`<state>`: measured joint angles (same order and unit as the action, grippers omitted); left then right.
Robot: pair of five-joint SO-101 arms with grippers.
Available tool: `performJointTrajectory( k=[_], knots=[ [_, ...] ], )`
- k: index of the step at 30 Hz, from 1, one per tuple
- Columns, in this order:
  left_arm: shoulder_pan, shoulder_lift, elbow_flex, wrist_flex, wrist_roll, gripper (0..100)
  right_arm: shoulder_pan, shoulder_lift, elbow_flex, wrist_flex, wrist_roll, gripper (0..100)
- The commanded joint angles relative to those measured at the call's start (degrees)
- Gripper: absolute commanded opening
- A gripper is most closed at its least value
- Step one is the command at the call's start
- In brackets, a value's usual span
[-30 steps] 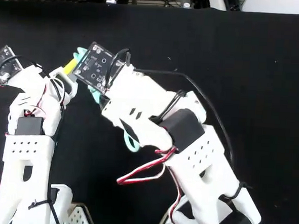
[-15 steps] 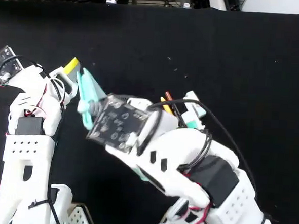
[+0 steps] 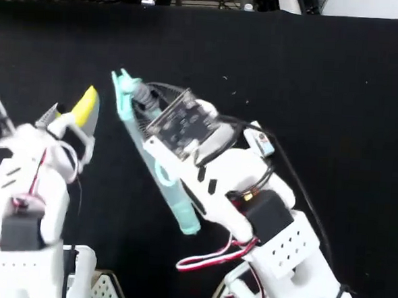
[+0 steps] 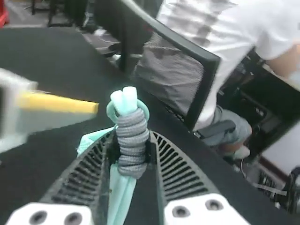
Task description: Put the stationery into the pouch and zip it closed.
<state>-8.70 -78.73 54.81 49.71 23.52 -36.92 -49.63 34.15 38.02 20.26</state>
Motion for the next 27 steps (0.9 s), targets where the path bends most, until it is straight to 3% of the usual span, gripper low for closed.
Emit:
performJointTrajectory(
  k=[1, 6, 13, 22, 27],
  knots=[
    [5.5, -7.5, 2.2, 0.2, -2.6, 26, 2.6, 3.4, -2.5, 0.3, -5.6, 1.1],
    [12.7, -10.4, 8.3, -2.5, -6.7, 26, 1.8, 14.5, -10.4, 7.1, -9.1, 1.1],
    [12.9, -7.7, 11.9, -7.3, -7.0, 26, -1.0, 21.9, -28.7, 25.8, -3.1, 1.1],
    [10.8, -7.6, 10.2, -6.4, -6.8, 26, -1.2, 22.5, -38.6, 41.3, 9.7, 1.1],
    [10.9, -7.6, 9.2, -5.1, -6.8, 26, -1.0, 22.5, -37.8, 47.8, 22.9, 1.1]
  ],
)
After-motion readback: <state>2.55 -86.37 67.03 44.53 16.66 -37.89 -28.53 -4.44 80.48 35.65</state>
